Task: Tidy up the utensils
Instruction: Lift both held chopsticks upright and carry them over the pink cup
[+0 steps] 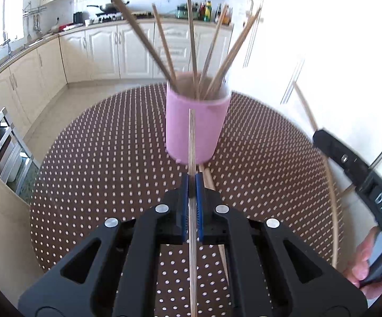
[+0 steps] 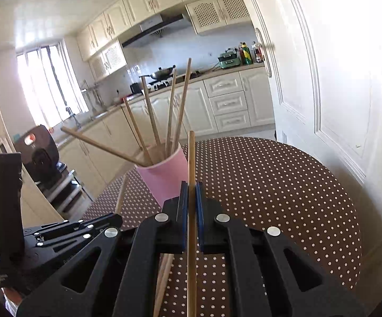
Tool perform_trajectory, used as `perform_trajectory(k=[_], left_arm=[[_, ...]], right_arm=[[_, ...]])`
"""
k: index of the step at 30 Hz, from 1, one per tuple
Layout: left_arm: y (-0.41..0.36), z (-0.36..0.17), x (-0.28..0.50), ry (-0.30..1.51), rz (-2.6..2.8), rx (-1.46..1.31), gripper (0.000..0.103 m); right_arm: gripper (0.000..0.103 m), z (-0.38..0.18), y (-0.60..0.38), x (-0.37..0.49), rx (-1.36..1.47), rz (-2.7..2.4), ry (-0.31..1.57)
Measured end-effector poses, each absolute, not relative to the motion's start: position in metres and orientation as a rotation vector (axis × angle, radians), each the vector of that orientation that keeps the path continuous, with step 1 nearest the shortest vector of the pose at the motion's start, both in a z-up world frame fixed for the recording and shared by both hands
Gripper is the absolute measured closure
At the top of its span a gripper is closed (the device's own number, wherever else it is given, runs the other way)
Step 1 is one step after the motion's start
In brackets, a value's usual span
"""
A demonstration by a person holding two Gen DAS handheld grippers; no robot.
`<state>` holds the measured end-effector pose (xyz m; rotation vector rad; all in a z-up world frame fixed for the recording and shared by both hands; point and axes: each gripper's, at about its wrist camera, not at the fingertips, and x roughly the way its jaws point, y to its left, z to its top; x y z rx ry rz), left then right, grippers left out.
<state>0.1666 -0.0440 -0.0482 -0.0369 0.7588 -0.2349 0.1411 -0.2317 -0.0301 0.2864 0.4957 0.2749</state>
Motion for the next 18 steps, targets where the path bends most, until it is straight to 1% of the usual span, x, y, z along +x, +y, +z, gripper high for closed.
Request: perform_trajectory(k=[11, 18], left_arm=[[-0.035, -0.009, 0.159, 0.631, -0.231, -0.076, 0.097], [-0.028, 0.005, 0.16, 0.562, -0.218, -0.079, 0.097]], right_arm=[[0.098, -0.006, -0.24, 0.133, 0.36, 0.303, 0.351], [0.098, 0.005, -0.242, 0.128, 0.366, 0.331, 0.218]])
